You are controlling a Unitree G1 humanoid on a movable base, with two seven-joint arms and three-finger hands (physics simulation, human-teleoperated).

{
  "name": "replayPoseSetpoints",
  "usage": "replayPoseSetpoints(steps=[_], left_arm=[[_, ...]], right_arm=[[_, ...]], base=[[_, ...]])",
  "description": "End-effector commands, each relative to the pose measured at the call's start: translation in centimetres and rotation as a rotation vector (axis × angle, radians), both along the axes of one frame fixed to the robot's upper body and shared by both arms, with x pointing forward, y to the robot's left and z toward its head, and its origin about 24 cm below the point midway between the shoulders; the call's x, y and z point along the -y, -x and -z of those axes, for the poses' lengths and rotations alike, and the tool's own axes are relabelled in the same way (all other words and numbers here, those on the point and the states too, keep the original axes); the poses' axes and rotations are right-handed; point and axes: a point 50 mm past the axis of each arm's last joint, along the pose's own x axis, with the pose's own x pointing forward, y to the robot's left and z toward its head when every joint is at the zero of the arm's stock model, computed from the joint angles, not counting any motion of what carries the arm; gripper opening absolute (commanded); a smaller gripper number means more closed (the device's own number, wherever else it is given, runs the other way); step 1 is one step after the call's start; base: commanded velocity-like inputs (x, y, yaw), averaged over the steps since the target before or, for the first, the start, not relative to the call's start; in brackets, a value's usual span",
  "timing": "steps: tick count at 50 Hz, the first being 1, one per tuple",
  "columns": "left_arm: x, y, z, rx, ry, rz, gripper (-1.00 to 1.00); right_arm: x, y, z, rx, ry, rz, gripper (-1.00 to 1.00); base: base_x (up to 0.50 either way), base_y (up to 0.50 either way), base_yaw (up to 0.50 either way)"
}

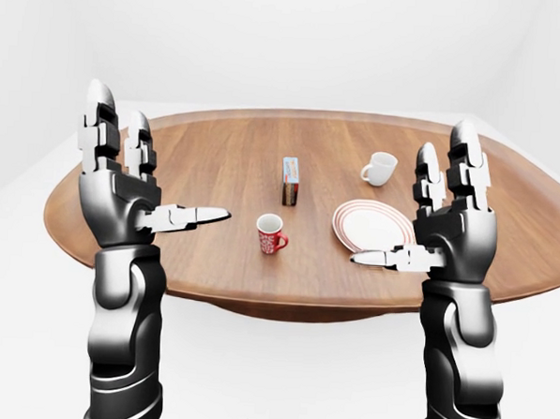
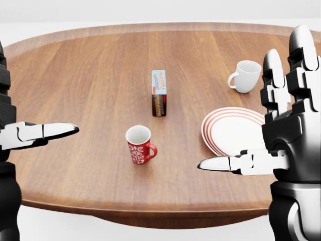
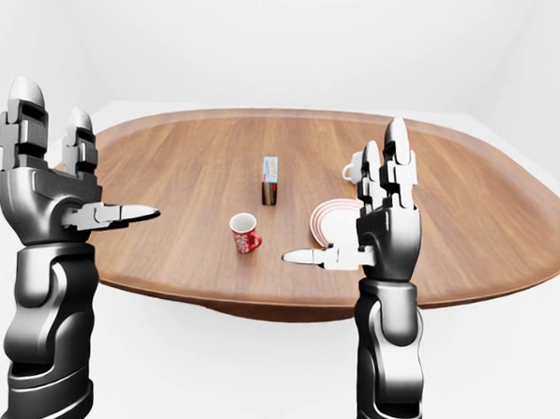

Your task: Pick up the red mug and put it on the plate

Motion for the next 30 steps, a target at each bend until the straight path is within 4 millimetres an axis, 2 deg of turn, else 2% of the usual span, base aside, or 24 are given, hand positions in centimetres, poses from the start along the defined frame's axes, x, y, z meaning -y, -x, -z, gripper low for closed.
replayPoseSetpoints(steps=[1,30], left_arm=[[-0.14,0.07,0.01,0.001,0.003,-0.002,1.00],[-0.19,-0.13,0.19,-0.010,0.004,-0.001,1.00]], right_arm=[[-0.04,0.12,0.02,0.001,0.001,-0.009,1.00],[-0.05,-0.06,0.23,-0.010,-0.002,-0.011,1.00]], base=[[0.50,0.00,0.00],[0.50,0.00,0.00]])
